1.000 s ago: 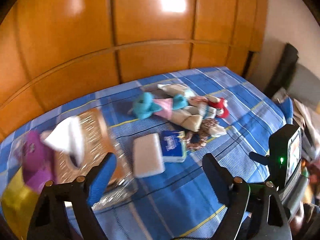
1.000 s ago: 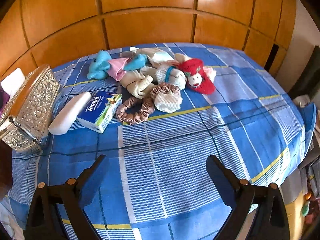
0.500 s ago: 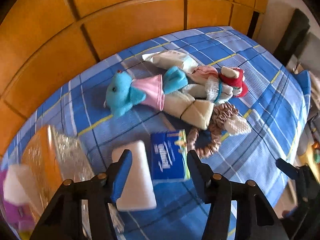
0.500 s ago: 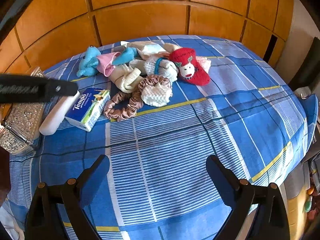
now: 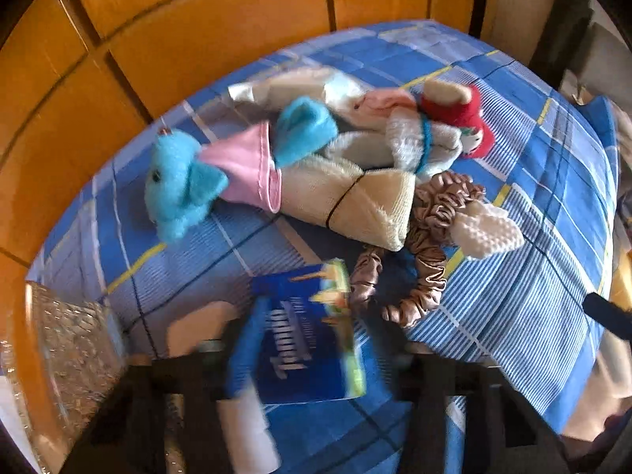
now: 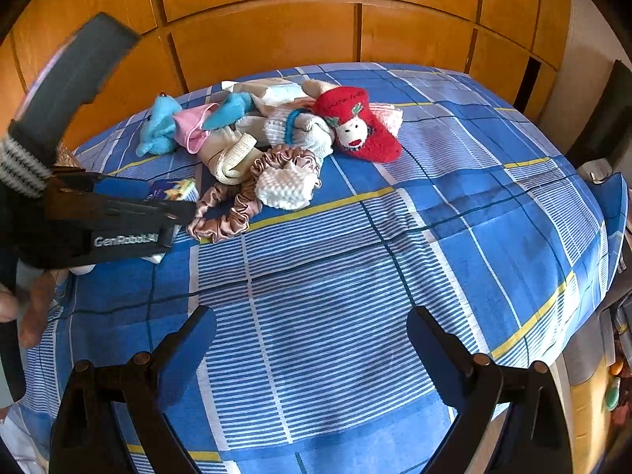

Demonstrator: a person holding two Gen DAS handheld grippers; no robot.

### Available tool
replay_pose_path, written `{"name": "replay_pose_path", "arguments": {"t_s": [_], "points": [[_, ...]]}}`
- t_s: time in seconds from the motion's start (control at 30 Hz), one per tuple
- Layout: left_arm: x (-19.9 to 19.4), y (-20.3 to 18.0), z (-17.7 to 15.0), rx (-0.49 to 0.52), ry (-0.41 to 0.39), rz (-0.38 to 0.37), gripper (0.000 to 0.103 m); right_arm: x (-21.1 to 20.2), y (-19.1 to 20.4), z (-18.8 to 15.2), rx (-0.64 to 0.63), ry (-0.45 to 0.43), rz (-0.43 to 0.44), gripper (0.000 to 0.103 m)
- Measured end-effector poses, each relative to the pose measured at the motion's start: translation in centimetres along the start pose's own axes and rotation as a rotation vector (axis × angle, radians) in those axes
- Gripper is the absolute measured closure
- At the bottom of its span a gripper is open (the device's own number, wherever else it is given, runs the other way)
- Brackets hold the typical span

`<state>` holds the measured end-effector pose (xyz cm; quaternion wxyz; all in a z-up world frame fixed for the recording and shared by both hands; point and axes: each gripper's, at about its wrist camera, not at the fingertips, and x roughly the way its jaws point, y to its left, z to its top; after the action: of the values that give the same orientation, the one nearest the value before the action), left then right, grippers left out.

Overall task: Organize soft objects
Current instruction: 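Move the left tool to the blue Tempo tissue pack and grasp it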

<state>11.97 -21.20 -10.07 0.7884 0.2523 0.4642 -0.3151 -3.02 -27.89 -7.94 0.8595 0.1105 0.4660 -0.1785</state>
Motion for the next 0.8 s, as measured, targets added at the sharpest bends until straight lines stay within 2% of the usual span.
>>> {"name": "replay_pose_path", "arguments": {"t_s": [0.07,0.1,0.13,0.17,0.27,0.37,0.4,0.43,0.5,0.57,0.6,0.63,0.7,0.8], "points": [[-0.5,0.0,-0.4,-0.001,-0.015,-0.053,0.077,0.2,-0.1,0.0,0.006,0.006,0.001,0.007],[-1.1,0.0,-0.8,-0.008,-0.025,-0.107,0.090,0.3,-0.2,0.0,0.007,0.010,0.001,0.008],[-1.4,0.0,-1.2,-0.018,-0.026,-0.170,0.099,0.4,-0.2,0.0,0.009,0.014,0.002,0.009],[-1.7,-0.2,-1.7,-0.022,-0.023,-0.216,0.099,0.4,-0.4,0.0,0.015,0.016,0.002,0.009],[-2.5,-1.1,-3.6,0.003,-0.029,-0.263,0.099,0.4,-0.9,0.2,0.034,0.013,-0.013,0.009],[-3.2,-1.0,-3.8,-0.021,-0.050,-0.247,0.098,0.2,-1.2,0.3,0.038,0.006,-0.024,0.009],[-3.4,-0.6,-3.6,-0.030,-0.056,-0.227,0.094,0.2,-1.2,0.4,0.038,0.005,-0.024,0.009],[-3.3,-0.1,-3.2,-0.040,-0.056,-0.207,0.086,0.1,-1.1,0.4,0.036,0.005,-0.023,0.009],[-3.1,1.0,-2.4,-0.057,-0.042,-0.181,0.075,0.1,-0.9,0.4,0.030,0.003,-0.020,0.009],[-2.0,1.4,-1.5,-0.059,-0.007,-0.158,0.074,0.0,-0.8,0.4,0.025,0.001,-0.017,0.009],[-1.4,1.5,-1.0,-0.061,0.010,-0.151,0.070,0.0,-0.9,0.4,0.025,0.001,-0.016,0.009],[-0.9,1.5,-0.7,-0.060,0.027,-0.140,0.057,0.0,-1.0,0.4,0.029,0.003,-0.014,0.009],[-0.2,1.4,-0.3,-0.041,0.037,-0.095,0.043,0.0,-1.2,0.5,0.042,0.007,-0.009,0.009],[0.9,1.5,0.0,-0.032,0.074,-0.088,0.044,0.1,-1.6,0.5,0.054,0.011,-0.010,0.009]]}}
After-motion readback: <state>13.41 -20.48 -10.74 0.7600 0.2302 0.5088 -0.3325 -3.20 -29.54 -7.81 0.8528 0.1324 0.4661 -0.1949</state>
